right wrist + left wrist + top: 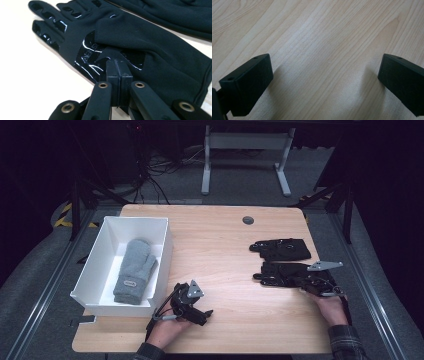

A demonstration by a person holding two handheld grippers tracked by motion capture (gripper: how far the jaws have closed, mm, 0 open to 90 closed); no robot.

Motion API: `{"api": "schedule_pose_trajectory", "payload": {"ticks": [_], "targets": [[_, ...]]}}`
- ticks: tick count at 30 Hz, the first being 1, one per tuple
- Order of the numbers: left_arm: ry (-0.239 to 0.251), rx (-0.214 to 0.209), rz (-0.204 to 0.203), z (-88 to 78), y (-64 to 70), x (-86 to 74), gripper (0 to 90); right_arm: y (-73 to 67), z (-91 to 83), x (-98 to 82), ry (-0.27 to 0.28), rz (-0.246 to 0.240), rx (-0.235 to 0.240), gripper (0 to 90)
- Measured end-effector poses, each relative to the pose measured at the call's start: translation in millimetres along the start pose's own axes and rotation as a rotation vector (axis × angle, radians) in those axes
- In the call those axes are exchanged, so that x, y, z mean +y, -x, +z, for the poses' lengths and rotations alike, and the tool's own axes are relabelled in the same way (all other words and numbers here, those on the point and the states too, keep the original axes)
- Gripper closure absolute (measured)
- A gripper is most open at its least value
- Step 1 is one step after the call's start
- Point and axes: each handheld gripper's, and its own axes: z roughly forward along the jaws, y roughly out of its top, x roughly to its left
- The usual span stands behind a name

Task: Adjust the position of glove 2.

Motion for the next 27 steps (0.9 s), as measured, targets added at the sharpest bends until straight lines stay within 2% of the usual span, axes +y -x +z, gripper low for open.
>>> {"api": "schedule_pose_trajectory", "payload": {"ticks": [6, 13, 27], "targets": [[0.000, 0.003, -0.003, -0.1, 0.3, -0.1, 0.2, -10.5, -2.7, -3.7, 0.000, -0.011, 0.028, 90.0], [-0.001, 0.002, -0.002, -0.8, 0.4, -0.9, 0.2, -22.3, -3.9, -4.0, -0.013, -0.036, 0.039, 90.0], [0.000, 0.002, -0.001, -0.7, 0.4, -0.9, 0.1, -55.6, 5.5, 6.8, -0.030, -0.115, 0.141, 90.0]]}}
